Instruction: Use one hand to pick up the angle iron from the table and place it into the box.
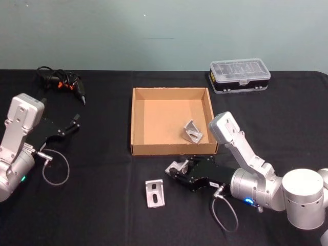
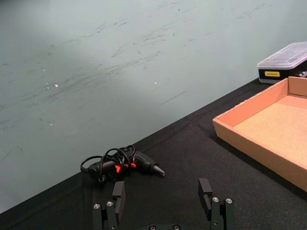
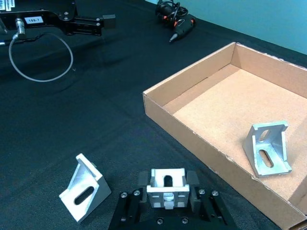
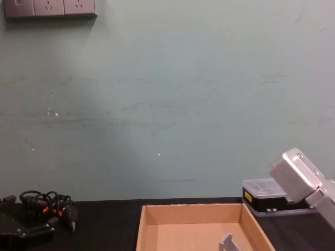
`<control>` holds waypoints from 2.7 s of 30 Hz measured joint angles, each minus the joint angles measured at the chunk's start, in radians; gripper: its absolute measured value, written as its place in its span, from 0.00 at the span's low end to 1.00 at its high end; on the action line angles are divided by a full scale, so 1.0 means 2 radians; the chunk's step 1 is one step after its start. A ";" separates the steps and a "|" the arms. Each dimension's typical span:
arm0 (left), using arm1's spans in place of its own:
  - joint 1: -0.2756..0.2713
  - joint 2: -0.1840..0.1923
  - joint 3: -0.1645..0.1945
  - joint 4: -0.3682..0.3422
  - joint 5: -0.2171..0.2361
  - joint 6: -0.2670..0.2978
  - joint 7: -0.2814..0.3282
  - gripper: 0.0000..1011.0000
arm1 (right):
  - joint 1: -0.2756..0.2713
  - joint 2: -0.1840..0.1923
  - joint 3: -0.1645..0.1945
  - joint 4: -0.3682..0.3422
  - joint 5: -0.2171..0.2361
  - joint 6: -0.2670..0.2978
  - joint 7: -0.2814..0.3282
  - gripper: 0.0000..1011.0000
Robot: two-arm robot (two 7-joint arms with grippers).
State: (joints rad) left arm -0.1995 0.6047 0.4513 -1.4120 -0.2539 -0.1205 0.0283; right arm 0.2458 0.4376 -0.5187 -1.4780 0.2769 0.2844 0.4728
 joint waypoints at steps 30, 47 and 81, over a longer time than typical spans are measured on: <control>0.000 0.000 0.000 0.000 0.000 0.000 0.000 0.99 | 0.005 0.025 0.030 -0.091 0.000 0.019 -0.018 0.45; 0.000 0.000 0.000 0.000 0.000 0.000 0.000 0.99 | 0.108 -0.040 -0.014 0.032 -0.028 0.030 -0.003 0.45; 0.000 0.000 0.000 0.000 0.000 0.000 0.000 0.99 | 0.185 -0.109 -0.038 0.192 -0.060 0.018 0.014 0.45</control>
State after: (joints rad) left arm -0.1995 0.6047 0.4514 -1.4120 -0.2539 -0.1205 0.0283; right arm 0.6159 0.2204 -0.5950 -1.0931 0.1571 0.3195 0.5016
